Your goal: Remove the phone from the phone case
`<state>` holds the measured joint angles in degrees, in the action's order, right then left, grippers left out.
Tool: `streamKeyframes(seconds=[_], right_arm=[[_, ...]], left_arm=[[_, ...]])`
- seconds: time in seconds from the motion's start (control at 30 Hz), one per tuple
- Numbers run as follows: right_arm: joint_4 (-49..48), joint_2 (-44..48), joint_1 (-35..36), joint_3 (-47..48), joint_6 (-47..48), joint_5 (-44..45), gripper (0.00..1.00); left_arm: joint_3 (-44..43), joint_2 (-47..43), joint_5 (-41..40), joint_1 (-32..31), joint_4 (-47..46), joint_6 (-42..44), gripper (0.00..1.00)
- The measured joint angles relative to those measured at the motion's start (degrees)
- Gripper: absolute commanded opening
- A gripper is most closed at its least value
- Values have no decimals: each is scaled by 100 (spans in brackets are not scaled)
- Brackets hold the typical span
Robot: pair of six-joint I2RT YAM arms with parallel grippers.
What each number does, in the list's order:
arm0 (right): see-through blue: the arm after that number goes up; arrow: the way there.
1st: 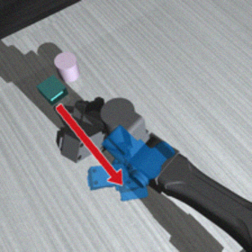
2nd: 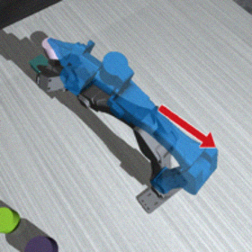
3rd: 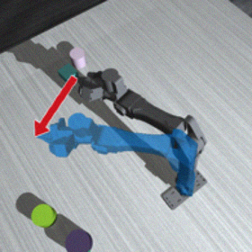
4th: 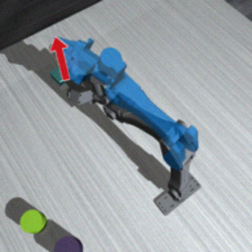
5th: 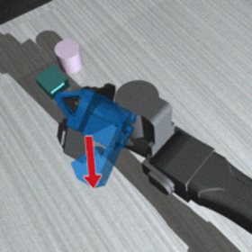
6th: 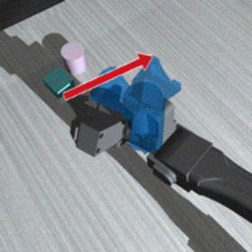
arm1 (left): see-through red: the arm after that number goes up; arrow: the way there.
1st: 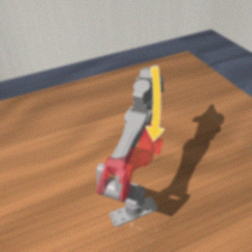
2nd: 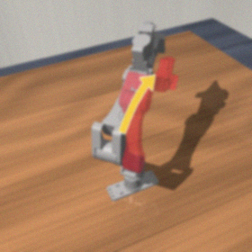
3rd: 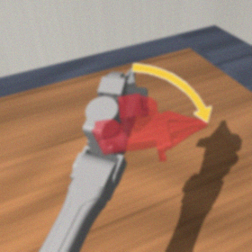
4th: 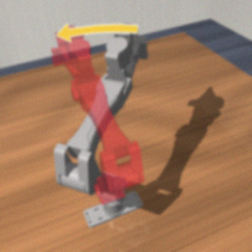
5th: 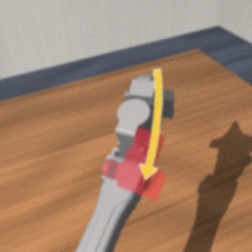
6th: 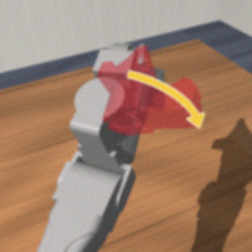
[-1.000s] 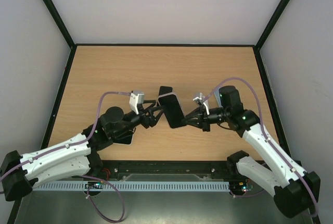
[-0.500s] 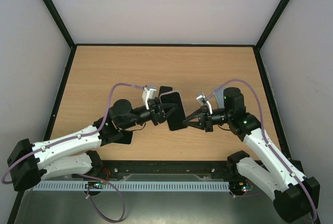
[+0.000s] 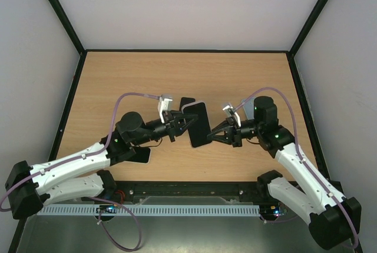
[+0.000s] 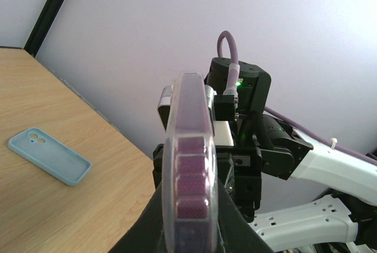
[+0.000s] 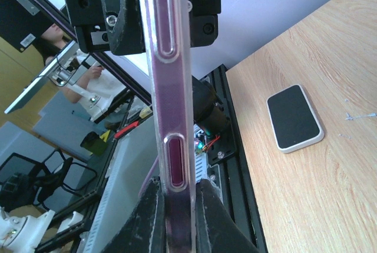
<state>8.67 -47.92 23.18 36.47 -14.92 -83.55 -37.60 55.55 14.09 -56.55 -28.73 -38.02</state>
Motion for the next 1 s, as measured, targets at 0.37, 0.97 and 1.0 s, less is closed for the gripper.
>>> streamKeyframes(seconds=[0.37, 0.97, 1.0], right_arm=[[649, -153, 11, 260, 1438, -170, 57], [2114, -472, 708, 1137, 3530, 612, 49], [2216, -468, 717, 1169, 3574, 656, 49]], left_arm=[[-286, 17, 627, 678, 765, -57, 2], [-789, 350, 1888, 1252, 1034, 33, 3], [-789, 354, 1893, 1252, 1034, 52, 3]])
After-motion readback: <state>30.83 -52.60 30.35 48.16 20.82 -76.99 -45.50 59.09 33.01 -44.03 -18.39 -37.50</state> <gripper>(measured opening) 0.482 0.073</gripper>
